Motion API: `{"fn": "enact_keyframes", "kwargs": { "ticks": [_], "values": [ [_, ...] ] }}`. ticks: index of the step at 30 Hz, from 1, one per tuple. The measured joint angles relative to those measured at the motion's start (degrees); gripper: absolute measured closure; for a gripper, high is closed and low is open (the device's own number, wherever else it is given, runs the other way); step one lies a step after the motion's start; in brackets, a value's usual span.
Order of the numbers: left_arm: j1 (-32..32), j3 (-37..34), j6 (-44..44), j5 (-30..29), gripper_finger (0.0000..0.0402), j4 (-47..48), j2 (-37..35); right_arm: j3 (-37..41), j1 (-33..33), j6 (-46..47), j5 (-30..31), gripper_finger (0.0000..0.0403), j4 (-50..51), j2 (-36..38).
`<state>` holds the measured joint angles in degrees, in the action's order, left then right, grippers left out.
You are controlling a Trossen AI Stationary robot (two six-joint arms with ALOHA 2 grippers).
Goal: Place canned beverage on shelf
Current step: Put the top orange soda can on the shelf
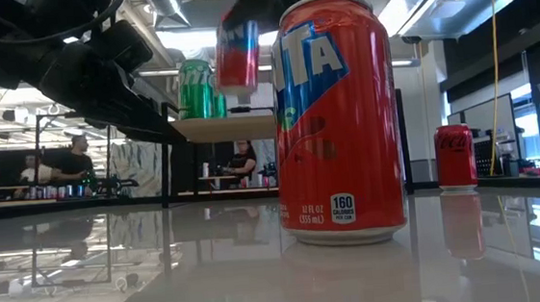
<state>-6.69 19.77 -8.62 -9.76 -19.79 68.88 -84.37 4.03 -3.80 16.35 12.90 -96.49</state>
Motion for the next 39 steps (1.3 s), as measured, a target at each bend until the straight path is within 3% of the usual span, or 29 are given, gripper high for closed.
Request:
{"fn": "enact_keyframes", "kwargs": {
  "ticks": [9,19,29,39],
  "values": [
    [0.0,0.0,-0.2,0.0,0.0047,0.0,0.0,-7.9,11.3,-1.4,-3.9,0.0113,-0.5,-0.8],
    [-0.1,0.0,-0.2,0.0,0.0047,-0.4,0.0,-8.3,21.1,-1.0,-13.7,0.0112,-3.3,-6.3],
    [-0.1,0.0,0.0,0.0,0.0046,-0.4,0.0,-8.3,22.6,-0.6,-17.5,0.0109,-7.0,-11.2],
    [-0.1,0.0,0.0,0.0,0.0047,-0.4,0.0,-8.2,22.6,-0.9,-17.4,0.0109,-6.8,-11.8]
  ]
}}
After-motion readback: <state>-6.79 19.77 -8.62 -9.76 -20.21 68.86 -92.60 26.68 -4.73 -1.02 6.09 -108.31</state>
